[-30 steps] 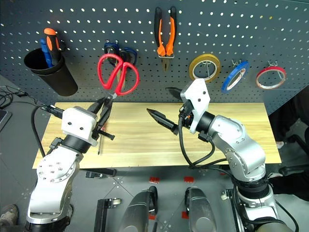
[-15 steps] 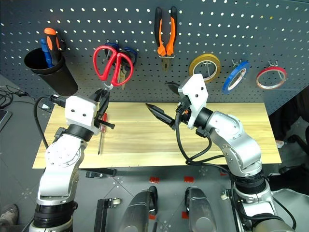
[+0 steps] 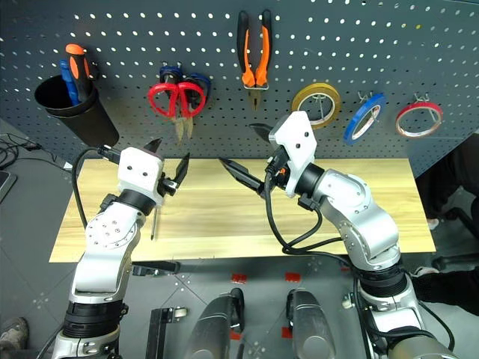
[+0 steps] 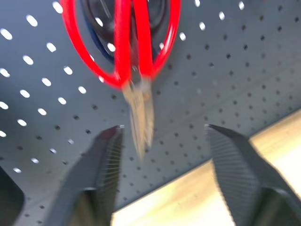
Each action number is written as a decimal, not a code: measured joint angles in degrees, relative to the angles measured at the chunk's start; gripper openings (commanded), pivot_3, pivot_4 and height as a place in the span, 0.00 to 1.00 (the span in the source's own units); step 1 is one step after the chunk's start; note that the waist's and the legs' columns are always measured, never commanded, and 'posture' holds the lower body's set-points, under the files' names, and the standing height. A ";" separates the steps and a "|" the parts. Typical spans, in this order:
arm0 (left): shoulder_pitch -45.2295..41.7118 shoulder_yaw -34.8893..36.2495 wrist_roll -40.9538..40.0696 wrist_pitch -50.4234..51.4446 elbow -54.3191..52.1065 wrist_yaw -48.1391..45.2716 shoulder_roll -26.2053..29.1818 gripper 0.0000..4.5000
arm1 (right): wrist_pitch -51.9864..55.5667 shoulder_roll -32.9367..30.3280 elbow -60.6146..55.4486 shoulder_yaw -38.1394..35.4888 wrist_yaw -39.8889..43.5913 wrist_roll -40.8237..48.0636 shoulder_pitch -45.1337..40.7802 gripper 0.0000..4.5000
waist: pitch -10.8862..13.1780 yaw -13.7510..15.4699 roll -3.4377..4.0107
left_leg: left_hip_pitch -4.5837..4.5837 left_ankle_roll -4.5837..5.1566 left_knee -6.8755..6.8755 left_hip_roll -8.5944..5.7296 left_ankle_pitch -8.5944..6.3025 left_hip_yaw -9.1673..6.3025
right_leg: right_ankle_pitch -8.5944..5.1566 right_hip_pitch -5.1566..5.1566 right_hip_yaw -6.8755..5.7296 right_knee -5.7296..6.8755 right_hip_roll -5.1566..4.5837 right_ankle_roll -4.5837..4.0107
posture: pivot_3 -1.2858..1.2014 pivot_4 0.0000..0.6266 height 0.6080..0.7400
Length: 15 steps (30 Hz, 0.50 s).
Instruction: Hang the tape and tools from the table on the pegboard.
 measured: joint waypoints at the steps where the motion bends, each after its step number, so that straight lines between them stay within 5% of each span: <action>1: 1.46 0.40 -1.27 1.93 -0.09 -0.32 -0.55 0.94 | 0.40 -0.65 0.00 1.30 -0.05 -1.14 0.24 1.00 | 0.00 -0.08 0.00 | 0.00 0.00 0.00 0.00 0.00 0.00 | 0.00 0.00 0.01 0.00 0.00 0.00 | 0.45 0.54 1.00; 7: 7.04 6.77 -9.35 16.66 3.73 -2.58 -0.94 0.94 | 6.19 -1.78 -0.38 6.63 -1.59 -4.13 3.72 1.00 | 0.01 -0.08 0.00 | 0.02 0.01 0.05 0.03 0.00 -0.04 | 0.00 -0.03 -0.04 0.14 0.01 0.00 | 0.45 0.57 1.00; 15: -2.44 15.82 -17.73 29.32 19.16 -4.89 3.06 0.94 | 22.20 4.66 -2.15 9.82 -6.41 -3.17 -1.19 1.00 | 0.35 0.20 0.01 | 0.14 0.01 0.12 -0.03 0.00 -0.09 | -0.01 -0.07 0.00 0.53 0.02 0.01 | 0.45 0.68 1.00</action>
